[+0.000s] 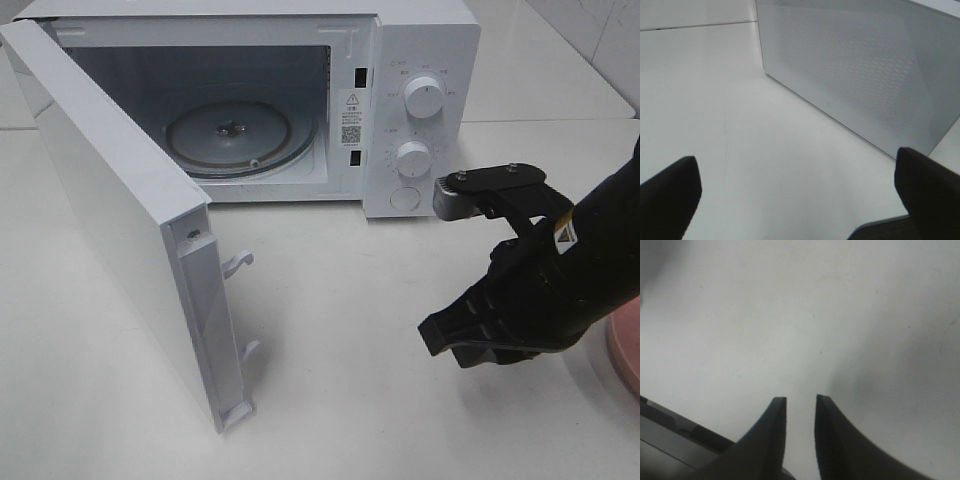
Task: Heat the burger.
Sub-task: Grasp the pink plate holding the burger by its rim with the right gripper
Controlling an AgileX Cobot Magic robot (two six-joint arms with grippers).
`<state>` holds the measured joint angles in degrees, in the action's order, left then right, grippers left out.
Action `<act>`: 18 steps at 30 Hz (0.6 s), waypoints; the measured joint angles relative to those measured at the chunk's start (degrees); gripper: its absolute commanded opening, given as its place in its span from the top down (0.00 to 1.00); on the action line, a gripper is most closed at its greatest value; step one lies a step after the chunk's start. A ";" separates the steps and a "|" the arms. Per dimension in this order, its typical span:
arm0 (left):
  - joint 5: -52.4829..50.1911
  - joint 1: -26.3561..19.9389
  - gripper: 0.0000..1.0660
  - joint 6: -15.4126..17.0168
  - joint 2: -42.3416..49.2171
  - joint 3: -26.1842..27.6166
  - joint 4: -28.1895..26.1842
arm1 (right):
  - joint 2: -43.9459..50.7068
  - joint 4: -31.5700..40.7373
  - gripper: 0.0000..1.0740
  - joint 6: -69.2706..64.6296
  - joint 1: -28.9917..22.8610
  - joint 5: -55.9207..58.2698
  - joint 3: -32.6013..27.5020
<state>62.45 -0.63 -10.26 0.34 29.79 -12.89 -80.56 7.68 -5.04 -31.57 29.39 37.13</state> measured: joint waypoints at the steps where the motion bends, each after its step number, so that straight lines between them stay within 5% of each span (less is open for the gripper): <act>1: 0.00 0.00 0.08 0.00 0.00 0.00 0.00 | 0.52 -1.15 0.51 0.00 0.00 2.64 0.63; 3: 0.00 0.00 0.08 0.00 0.00 0.00 0.00 | 0.86 -1.72 0.43 0.00 0.00 3.78 1.03; 5: 0.00 0.00 0.08 0.00 0.00 0.00 0.00 | 1.55 -3.44 0.21 0.11 1.38 6.70 1.95; 8: 0.00 0.00 0.08 0.00 0.00 0.00 0.00 | 2.01 -5.39 0.08 1.03 3.50 8.88 2.35; 18: 0.00 0.00 0.08 0.00 0.00 0.00 0.00 | 2.35 -9.28 0.08 2.06 15.93 11.06 2.46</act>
<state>62.45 -0.63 -10.26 0.34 29.79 -12.89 -78.21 -1.60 -2.98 -15.64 40.45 39.59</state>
